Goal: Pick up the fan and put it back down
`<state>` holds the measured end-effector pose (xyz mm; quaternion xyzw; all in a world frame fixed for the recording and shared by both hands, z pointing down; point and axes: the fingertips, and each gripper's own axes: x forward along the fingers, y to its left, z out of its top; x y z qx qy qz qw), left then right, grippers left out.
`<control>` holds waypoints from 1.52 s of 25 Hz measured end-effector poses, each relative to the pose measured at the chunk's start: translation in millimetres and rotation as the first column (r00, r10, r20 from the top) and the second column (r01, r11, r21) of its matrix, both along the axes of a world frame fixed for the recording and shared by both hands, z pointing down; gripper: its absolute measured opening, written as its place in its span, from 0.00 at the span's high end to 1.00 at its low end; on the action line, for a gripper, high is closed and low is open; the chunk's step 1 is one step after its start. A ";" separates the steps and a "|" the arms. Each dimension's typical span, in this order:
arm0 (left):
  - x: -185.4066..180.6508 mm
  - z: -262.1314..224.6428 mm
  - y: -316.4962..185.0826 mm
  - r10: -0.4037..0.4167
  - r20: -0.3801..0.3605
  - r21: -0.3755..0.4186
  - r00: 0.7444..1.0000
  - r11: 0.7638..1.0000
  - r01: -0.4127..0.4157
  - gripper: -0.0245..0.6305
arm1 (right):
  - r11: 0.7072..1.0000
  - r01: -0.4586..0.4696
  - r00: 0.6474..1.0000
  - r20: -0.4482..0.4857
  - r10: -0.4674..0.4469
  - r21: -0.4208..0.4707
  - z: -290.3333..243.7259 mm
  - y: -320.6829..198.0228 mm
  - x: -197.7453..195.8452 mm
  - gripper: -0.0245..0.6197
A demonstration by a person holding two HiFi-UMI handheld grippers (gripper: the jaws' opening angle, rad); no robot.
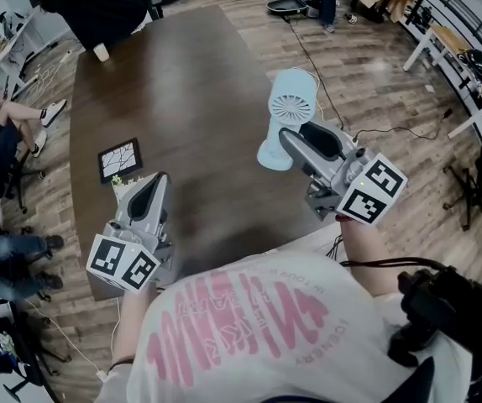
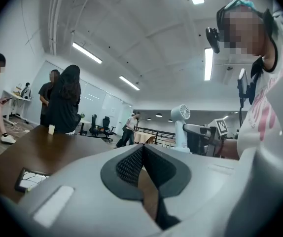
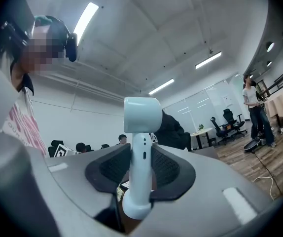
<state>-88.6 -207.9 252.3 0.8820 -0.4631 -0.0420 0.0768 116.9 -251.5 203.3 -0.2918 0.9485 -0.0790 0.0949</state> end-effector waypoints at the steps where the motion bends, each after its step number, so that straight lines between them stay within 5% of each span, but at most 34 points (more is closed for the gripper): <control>1: -1.5 -0.1 1.6 0.006 -0.001 0.002 1.000 1.000 -0.006 0.94 | 1.000 -0.004 1.000 -0.004 0.004 0.002 -0.2 2.7 -2.2 0.75; 13: -23.1 3.3 14.6 0.029 -0.063 -0.004 0.998 1.000 -0.029 0.94 | 1.000 -0.027 0.999 -0.018 0.027 0.004 -1.9 18.5 -22.6 0.75; 21: -32.1 11.1 18.6 -0.018 -0.039 -0.028 0.999 0.999 0.017 0.94 | 1.000 -0.011 1.000 -0.016 0.011 0.001 -3.6 19.0 -30.3 0.75; 38: -153.0 27.7 83.1 -0.274 -0.079 -0.068 0.959 0.961 0.269 0.94 | 0.980 0.198 0.980 0.009 -0.198 -0.027 2.2 37.9 -156.3 0.75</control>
